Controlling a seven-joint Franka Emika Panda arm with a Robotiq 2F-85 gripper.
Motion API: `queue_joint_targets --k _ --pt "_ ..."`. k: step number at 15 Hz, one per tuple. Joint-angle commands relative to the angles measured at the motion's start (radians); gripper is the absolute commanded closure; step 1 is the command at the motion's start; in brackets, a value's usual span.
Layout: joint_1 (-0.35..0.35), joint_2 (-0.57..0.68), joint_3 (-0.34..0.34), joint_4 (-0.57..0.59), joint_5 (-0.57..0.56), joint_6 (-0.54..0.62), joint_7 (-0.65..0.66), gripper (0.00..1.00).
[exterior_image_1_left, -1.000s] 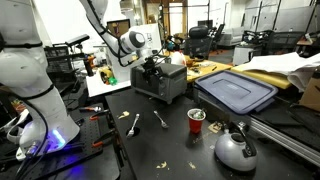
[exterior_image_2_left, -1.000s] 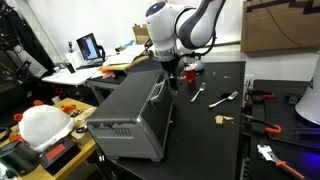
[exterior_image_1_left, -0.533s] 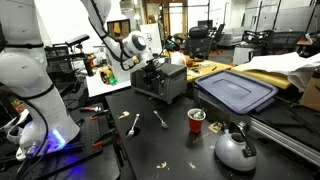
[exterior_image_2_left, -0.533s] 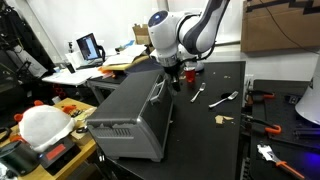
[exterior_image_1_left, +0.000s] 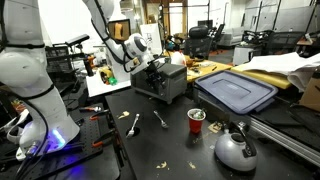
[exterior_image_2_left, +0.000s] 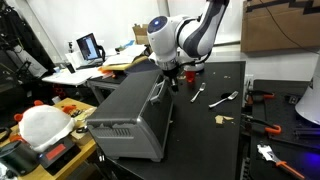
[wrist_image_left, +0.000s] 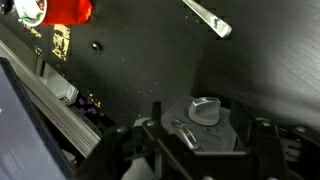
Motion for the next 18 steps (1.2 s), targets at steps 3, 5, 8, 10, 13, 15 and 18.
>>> queue_joint_targets --k 3,5,8,10,13,15,18 --pt "0.013 0.012 -0.024 0.033 -0.080 0.001 0.063 0.00" --pt "0.009 0.017 -0.027 0.037 -0.094 0.004 0.061 0.25" --pt "0.007 0.026 -0.031 0.043 -0.103 0.007 0.061 0.37" --pt "0.006 0.031 -0.033 0.045 -0.101 0.011 0.059 0.53" --pt "0.007 0.041 -0.035 0.051 -0.103 0.012 0.058 0.75" --pt "0.008 0.043 -0.037 0.053 -0.104 0.016 0.059 0.90" --pt "0.007 0.046 -0.038 0.052 -0.102 0.017 0.058 1.00"
